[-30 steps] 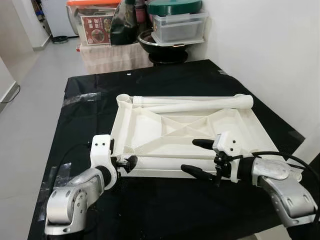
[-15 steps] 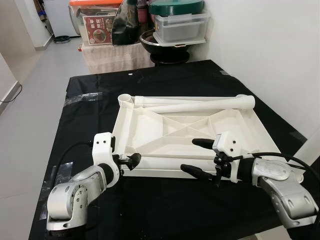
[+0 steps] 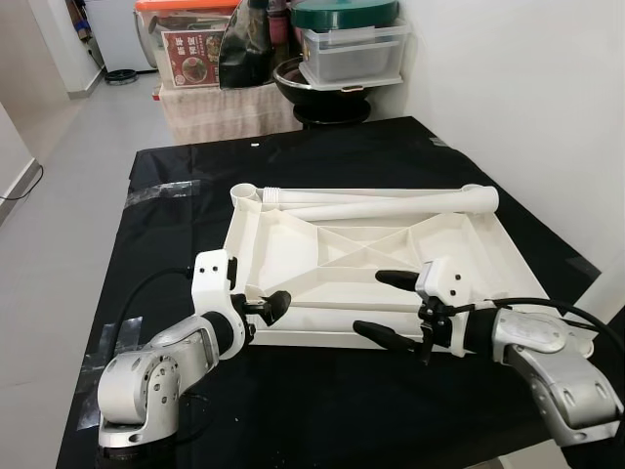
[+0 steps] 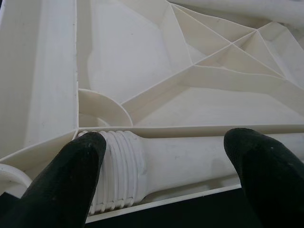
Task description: Building children table
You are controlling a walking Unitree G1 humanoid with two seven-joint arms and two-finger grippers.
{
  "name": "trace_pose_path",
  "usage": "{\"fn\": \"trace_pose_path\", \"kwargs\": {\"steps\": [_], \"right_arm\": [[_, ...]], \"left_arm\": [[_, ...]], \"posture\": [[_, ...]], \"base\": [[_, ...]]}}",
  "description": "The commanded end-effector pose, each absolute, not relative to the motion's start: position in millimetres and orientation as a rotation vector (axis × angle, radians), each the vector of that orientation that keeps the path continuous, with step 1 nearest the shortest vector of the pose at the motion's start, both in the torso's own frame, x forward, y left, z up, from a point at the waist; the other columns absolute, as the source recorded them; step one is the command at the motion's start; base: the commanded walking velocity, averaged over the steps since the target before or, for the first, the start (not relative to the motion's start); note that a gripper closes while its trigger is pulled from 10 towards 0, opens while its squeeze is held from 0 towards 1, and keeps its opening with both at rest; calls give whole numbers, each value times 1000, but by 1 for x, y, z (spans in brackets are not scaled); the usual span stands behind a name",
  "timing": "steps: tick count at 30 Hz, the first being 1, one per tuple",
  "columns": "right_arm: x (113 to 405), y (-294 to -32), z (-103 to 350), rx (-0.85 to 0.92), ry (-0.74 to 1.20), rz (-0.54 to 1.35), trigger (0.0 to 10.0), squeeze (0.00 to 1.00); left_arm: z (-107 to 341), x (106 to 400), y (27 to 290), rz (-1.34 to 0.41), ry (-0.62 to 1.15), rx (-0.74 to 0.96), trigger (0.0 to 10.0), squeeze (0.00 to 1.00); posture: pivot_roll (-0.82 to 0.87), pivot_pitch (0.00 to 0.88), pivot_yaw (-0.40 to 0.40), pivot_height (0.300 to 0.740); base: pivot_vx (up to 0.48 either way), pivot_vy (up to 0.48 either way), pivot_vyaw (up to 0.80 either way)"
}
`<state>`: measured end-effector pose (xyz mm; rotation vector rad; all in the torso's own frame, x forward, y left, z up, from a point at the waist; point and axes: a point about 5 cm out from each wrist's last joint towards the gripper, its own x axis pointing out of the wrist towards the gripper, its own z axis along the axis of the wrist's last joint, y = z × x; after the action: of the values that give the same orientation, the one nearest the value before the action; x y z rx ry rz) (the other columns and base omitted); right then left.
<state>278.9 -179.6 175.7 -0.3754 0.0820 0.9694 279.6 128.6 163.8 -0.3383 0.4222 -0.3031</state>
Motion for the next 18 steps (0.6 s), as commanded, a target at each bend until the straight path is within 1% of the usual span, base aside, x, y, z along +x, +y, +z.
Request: {"fn": "trace_pose_path", "kwargs": {"steps": [1,11,18], "right_arm": [[276,-179,176,-381,89,980,10000,0],[277,-179,176,-379,91,982,10000,0],[277,-179,177,-381,95,983,10000,0]], "left_arm": [[155,277,131,-284,474,-338,10000,0],[159,279,134,-256,466,-328,10000,0],[155,278,139,-198,477,-297,10000,0]], "posture": [[-19,56,-10,740],[-20,58,-15,740],[-22,61,-16,740]], "base": [[0,0,0],[0,0,0],[0,0,0]]}}
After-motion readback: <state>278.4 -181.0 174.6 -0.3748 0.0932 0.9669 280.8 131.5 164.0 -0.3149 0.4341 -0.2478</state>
